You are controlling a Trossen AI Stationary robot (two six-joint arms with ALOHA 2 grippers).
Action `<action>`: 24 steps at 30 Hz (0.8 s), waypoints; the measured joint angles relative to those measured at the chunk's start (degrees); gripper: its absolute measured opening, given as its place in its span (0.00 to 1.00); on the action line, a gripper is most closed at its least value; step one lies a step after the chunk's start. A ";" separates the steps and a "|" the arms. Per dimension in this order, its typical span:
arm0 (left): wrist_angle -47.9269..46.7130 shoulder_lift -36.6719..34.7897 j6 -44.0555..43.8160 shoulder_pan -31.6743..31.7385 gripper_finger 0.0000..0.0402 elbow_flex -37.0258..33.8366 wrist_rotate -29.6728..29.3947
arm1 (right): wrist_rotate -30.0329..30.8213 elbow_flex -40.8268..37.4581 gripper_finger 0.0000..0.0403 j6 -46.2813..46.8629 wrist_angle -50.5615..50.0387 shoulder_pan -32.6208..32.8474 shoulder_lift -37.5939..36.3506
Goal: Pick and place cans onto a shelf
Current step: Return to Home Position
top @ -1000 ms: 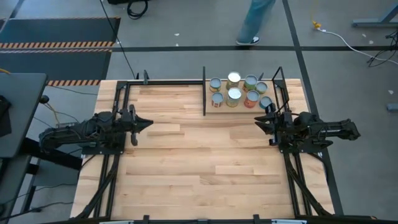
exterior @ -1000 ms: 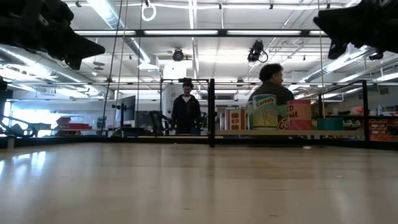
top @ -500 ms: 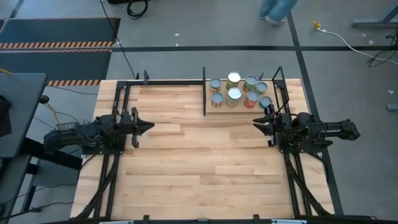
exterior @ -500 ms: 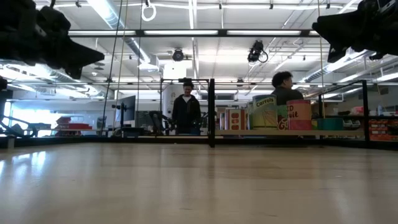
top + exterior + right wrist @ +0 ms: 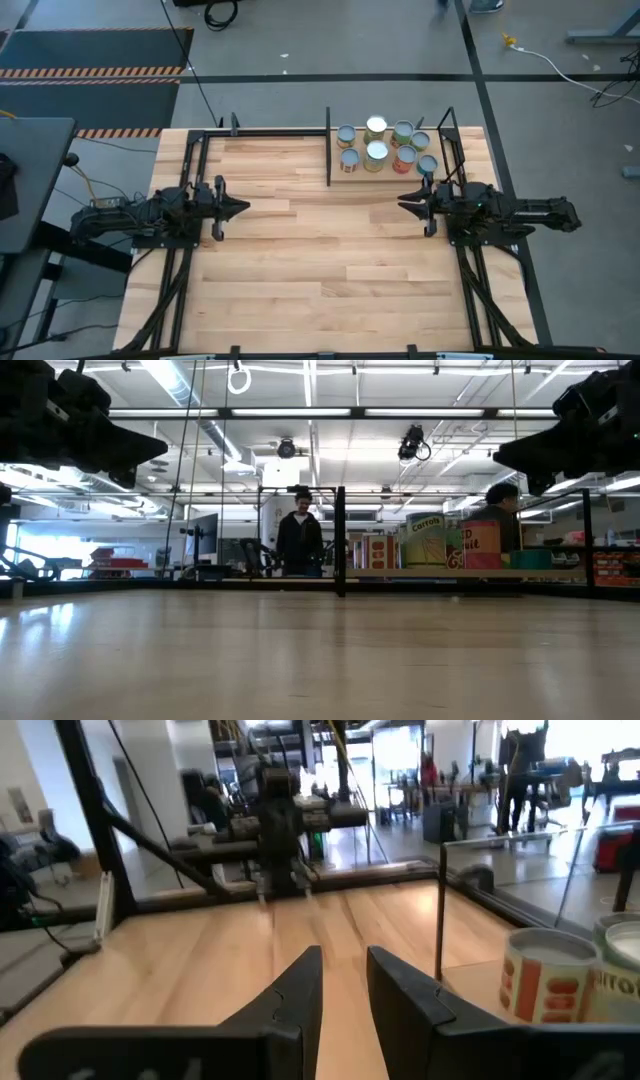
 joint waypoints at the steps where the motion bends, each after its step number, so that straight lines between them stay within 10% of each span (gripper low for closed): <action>1: 0.00 0.00 0.46 0.28 0.06 0.00 -0.56 | 0.67 -0.02 0.22 0.05 -1.91 -0.12 0.02; 14: 0.28 0.04 1.55 4.60 0.06 -0.07 -1.50 | 0.16 0.00 0.22 -2.99 -1.72 -0.43 1.90; 24: 2.71 0.04 3.77 -5.13 0.06 -0.11 11.33 | 0.13 0.00 0.22 -3.03 -1.70 -0.43 1.90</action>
